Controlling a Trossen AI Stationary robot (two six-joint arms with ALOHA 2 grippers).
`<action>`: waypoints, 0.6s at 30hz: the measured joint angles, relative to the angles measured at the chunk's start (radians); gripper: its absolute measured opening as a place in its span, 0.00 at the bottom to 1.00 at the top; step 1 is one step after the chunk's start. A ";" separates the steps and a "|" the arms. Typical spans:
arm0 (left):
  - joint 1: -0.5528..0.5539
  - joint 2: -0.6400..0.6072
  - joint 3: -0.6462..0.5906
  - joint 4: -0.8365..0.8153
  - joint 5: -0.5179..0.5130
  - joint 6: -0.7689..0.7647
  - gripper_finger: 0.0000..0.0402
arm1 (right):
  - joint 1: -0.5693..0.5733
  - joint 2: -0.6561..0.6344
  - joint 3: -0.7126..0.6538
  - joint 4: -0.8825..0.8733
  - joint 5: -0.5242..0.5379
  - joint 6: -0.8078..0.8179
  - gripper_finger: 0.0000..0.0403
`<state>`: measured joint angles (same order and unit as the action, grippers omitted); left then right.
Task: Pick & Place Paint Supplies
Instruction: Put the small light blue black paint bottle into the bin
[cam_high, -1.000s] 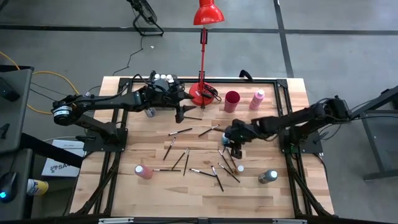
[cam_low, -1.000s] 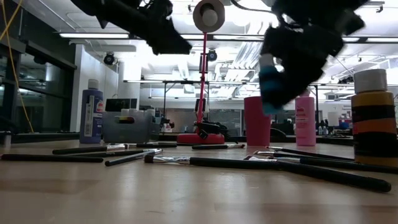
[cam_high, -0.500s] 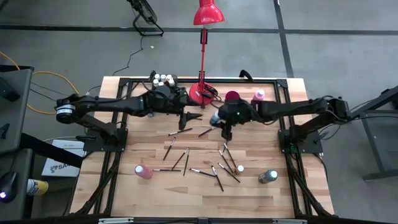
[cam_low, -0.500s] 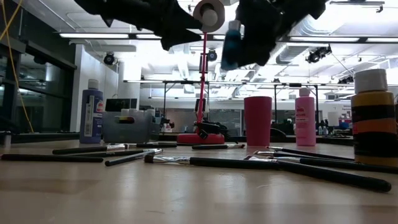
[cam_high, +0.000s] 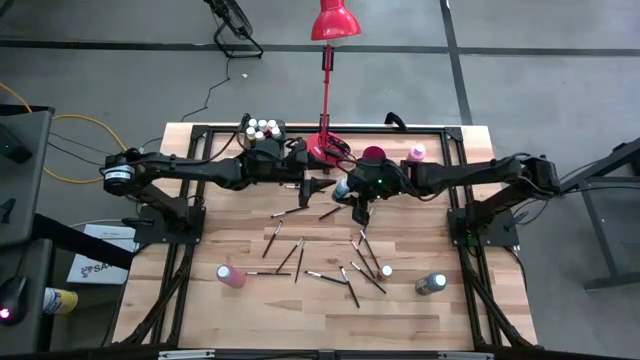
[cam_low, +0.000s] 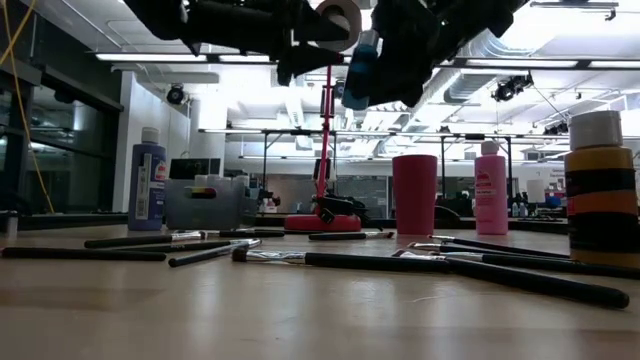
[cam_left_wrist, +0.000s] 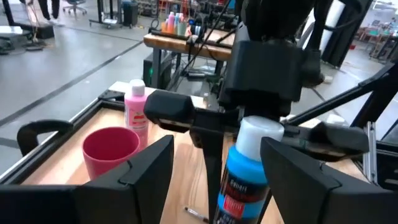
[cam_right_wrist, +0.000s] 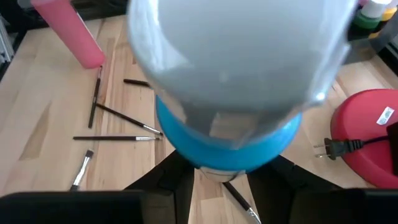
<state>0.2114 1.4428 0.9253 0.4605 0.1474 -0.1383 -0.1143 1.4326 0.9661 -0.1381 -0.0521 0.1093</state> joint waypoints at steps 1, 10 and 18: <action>-0.006 0.000 0.005 -0.011 0.000 0.003 0.59 | 0.000 0.010 0.000 0.005 0.000 0.000 0.30; -0.030 0.000 0.045 -0.125 0.019 0.056 0.59 | 0.000 0.064 0.000 0.109 -0.004 0.025 0.31; -0.030 0.000 0.045 -0.133 0.019 0.055 0.59 | -0.004 0.065 0.000 0.130 -0.003 0.025 0.31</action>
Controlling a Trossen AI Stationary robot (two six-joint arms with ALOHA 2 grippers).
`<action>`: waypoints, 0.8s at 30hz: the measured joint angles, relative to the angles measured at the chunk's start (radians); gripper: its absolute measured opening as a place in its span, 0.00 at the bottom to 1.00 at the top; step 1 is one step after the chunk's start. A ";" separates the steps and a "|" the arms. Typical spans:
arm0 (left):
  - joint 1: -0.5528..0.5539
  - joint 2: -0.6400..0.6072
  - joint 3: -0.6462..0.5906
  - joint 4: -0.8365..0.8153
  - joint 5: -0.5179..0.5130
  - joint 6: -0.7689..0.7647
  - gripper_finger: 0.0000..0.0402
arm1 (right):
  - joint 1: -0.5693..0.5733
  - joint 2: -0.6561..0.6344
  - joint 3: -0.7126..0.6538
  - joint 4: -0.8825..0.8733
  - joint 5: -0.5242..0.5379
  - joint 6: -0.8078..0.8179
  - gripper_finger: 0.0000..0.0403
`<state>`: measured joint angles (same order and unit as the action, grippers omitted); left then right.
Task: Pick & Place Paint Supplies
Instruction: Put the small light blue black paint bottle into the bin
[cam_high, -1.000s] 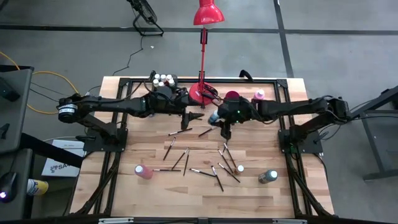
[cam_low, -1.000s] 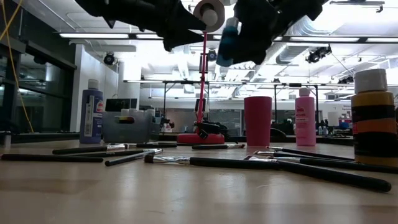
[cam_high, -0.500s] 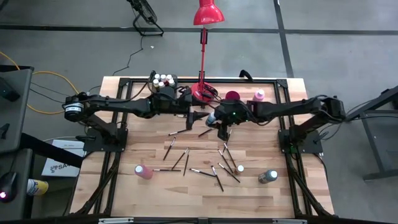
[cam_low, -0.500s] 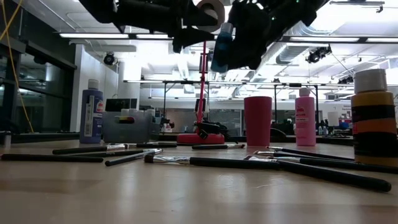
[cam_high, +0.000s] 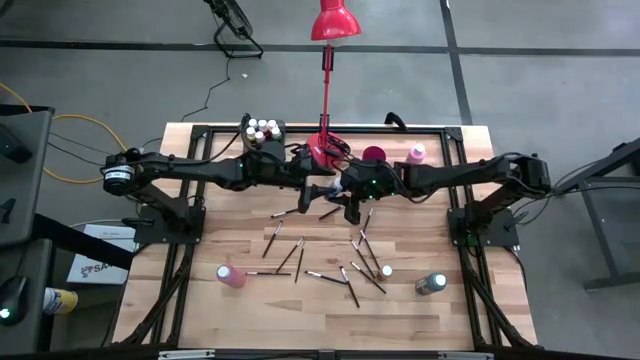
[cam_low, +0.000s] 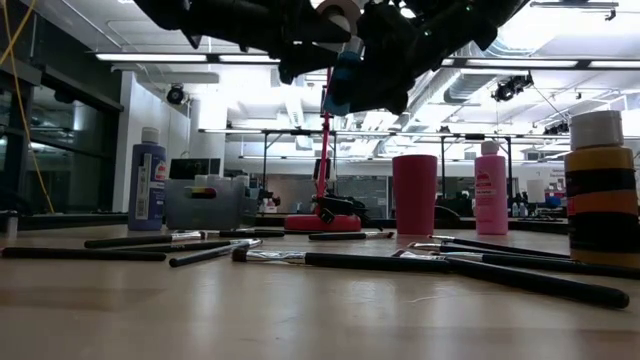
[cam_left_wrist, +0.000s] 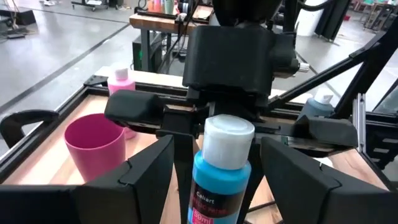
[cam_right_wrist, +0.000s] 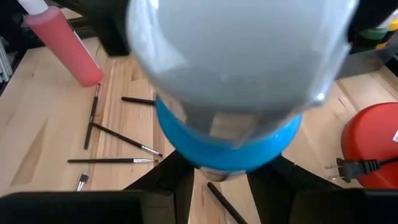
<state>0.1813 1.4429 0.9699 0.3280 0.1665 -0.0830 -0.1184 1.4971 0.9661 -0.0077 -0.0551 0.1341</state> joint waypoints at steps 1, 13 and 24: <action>0.001 0.000 0.000 0.006 0.000 0.000 0.59 | 0.000 0.000 0.000 0.002 0.000 0.000 0.31; 0.001 0.044 -0.001 0.061 0.001 0.000 0.58 | -0.008 0.000 0.000 0.041 0.016 -0.005 0.31; 0.001 0.048 0.000 0.095 0.009 0.000 0.34 | -0.014 0.018 0.000 0.037 -0.001 -0.003 0.31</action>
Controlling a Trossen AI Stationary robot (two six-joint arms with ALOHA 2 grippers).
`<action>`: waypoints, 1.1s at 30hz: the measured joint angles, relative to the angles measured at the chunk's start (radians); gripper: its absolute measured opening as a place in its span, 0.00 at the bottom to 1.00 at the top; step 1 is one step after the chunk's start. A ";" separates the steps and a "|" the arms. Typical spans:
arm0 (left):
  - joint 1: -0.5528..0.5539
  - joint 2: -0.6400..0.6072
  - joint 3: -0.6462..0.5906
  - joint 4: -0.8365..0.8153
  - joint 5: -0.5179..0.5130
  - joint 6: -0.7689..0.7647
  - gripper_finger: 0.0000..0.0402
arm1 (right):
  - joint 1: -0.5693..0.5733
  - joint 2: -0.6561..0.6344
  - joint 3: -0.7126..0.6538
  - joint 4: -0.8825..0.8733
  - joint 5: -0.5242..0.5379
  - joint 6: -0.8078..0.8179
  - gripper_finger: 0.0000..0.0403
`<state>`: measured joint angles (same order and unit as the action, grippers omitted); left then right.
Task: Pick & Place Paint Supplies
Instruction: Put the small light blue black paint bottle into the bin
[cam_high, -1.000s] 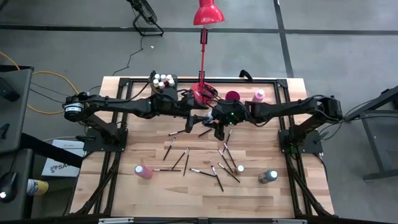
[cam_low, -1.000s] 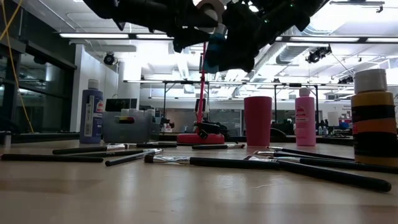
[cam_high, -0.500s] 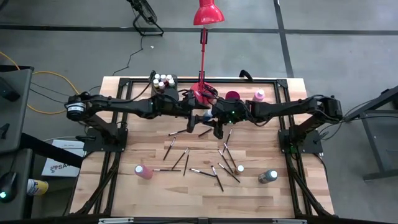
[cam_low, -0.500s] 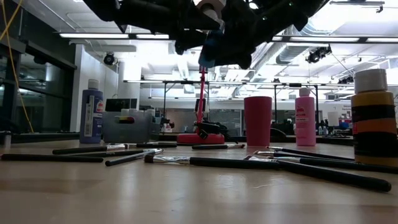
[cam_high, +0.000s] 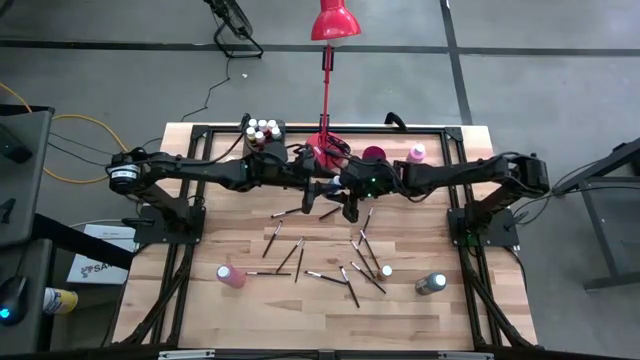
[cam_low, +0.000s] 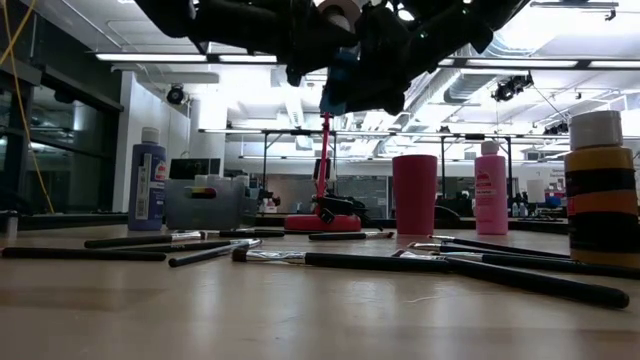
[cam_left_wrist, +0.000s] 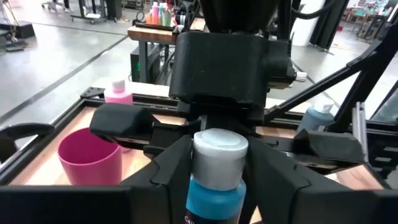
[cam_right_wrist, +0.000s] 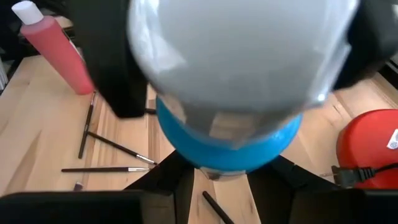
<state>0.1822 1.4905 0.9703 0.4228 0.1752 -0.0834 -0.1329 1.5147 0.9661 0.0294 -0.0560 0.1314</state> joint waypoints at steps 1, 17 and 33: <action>0.000 0.000 0.000 -0.003 0.003 0.003 0.32 | 0.000 0.007 0.000 0.003 -0.005 0.001 0.31; 0.001 0.002 -0.001 -0.025 -0.018 0.052 0.28 | 0.001 0.002 0.001 -0.033 0.020 0.048 0.33; 0.001 -0.105 -0.013 -0.165 -0.465 0.212 0.27 | -0.001 -0.156 0.001 -0.350 0.110 0.057 0.65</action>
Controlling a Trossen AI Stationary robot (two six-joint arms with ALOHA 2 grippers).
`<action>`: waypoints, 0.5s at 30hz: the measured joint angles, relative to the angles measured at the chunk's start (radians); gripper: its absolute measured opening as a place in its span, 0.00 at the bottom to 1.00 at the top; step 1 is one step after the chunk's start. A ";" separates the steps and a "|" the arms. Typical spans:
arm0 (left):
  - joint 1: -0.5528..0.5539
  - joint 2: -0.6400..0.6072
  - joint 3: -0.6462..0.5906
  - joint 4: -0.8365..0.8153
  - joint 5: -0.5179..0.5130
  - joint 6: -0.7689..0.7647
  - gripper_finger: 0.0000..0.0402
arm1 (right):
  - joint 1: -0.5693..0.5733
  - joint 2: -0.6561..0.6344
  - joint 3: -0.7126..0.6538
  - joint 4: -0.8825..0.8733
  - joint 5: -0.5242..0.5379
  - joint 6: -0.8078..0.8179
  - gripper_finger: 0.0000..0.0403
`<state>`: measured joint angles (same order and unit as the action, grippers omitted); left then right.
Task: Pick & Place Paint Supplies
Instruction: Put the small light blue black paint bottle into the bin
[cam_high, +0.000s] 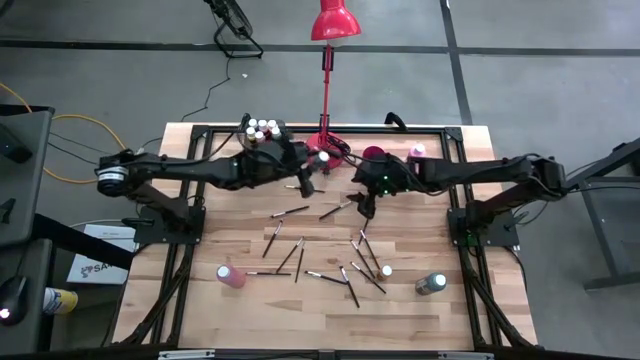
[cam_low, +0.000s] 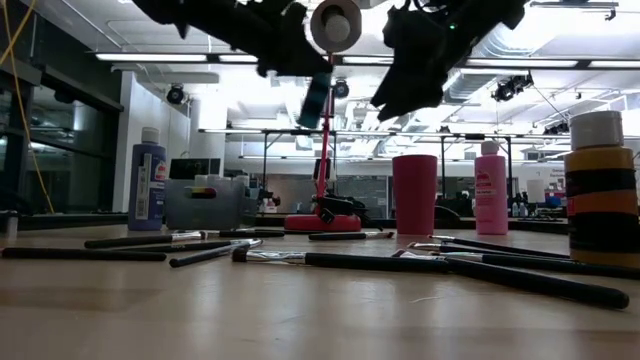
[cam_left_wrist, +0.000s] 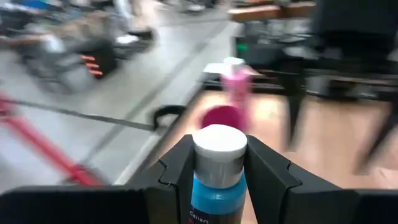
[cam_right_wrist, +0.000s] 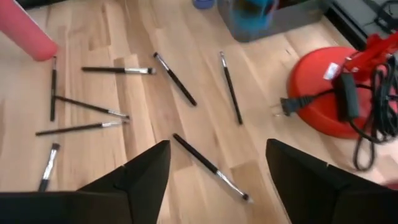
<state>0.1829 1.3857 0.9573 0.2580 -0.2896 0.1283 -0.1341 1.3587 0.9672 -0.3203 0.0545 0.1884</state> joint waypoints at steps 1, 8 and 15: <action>0.000 -0.017 -0.014 0.011 -0.041 0.006 0.27 | 0.000 -0.002 0.000 -0.008 0.000 0.000 0.66; 0.000 -0.153 -0.244 0.178 -0.287 -0.038 0.27 | -0.007 -0.016 -0.001 -0.027 0.000 0.000 0.66; 0.002 -0.192 -0.421 0.343 -0.514 -0.117 0.27 | -0.014 -0.016 -0.001 -0.020 0.002 -0.011 0.65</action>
<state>0.1848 1.1937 0.5358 0.6011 -0.8040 0.0110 -0.1484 1.3426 0.9661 -0.3408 0.0563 0.1777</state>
